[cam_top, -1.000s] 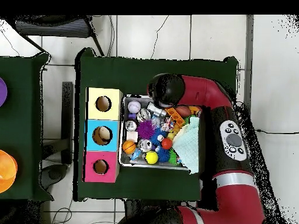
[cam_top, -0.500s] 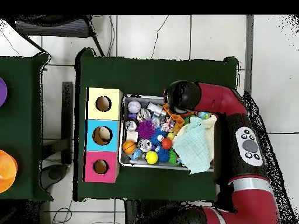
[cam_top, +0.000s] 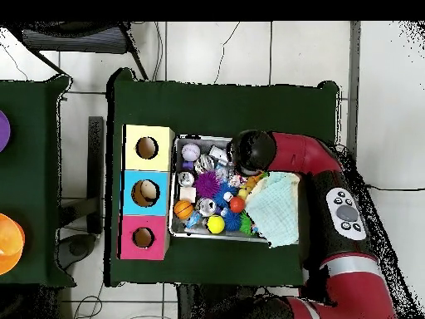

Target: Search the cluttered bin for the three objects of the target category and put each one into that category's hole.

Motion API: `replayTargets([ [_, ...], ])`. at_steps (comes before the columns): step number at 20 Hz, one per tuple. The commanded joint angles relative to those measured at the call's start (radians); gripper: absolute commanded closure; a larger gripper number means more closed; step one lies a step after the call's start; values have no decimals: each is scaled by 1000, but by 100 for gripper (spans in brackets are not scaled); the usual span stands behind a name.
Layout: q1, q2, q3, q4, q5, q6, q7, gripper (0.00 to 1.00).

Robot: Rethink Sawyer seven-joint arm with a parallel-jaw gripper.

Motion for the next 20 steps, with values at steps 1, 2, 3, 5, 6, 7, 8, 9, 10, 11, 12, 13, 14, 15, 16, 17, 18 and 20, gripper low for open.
replayTargets([
  [1, 15, 3, 14, 136, -32, -79, 62, 0],
  [2, 13, 4, 16, 132, -31, -82, 61, 0],
  [3, 13, 11, 16, 131, -30, -89, 64, 0],
  [5, 10, 33, 23, 107, -27, -96, 59, 0],
  [6, 10, 43, 25, 98, -26, -94, 56, 0],
  [7, 9, 51, 27, 94, -25, -98, 55, 0],
  [8, 14, 58, 26, 95, -25, -105, 62, 0],
  [9, 15, 62, 25, 97, -25, -105, 62, 0],
  [10, 15, 64, 24, 101, -23, -101, 63, 0],
  [11, 16, 64, 22, 109, -25, -105, 64, 0],
  [12, 15, 59, 19, 121, -26, -98, 61, 0],
  [13, 15, 58, 21, 129, -35, -108, 50, 0],
  [14, 13, 62, 26, 130, -42, -103, 29, 0],
  [15, 11, 66, 32, 131, -49, -98, 8, 0],
  [16, 6, 73, 43, 124, -64, -96, -30, 0],
  [17, 0, 79, 58, 113, -71, -81, -71, 0],
  [18, -5, 85, 73, 102, -79, -66, -111, 0],
  [20, -18, 84, 103, 80, -79, -14, -184, 0],
])
